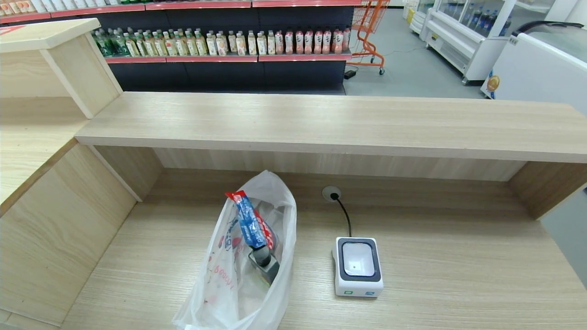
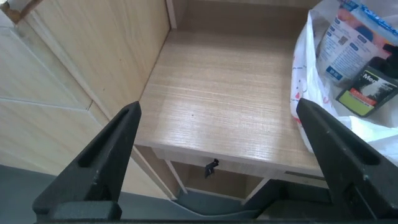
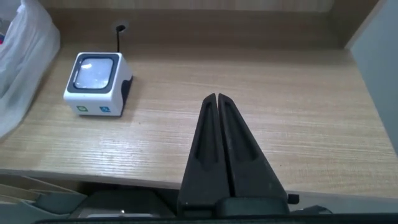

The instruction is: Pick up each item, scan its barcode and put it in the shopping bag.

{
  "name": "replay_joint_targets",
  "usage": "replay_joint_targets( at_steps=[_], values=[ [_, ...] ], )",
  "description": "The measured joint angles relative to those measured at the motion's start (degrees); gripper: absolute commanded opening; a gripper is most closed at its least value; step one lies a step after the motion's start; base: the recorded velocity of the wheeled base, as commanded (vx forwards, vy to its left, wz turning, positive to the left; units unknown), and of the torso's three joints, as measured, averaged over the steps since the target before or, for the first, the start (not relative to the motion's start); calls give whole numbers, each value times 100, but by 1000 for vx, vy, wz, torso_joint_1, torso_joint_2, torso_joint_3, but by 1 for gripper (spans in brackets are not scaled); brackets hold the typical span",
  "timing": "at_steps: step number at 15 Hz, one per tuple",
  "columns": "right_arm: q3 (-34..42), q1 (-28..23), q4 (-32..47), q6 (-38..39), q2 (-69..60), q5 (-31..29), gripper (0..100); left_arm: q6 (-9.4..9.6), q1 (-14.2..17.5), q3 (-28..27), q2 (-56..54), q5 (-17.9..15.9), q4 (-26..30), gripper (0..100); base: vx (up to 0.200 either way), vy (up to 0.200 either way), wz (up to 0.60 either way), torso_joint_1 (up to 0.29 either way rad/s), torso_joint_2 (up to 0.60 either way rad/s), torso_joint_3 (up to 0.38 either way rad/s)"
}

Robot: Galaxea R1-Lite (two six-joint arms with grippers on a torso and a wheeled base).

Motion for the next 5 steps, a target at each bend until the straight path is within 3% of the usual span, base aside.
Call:
replay_joint_targets(
  at_steps=[5],
  values=[
    [0,5,2,5,2,-2,0,1,9,0,0,-2,0,100,0,0,0,0,0,0]
  ],
)
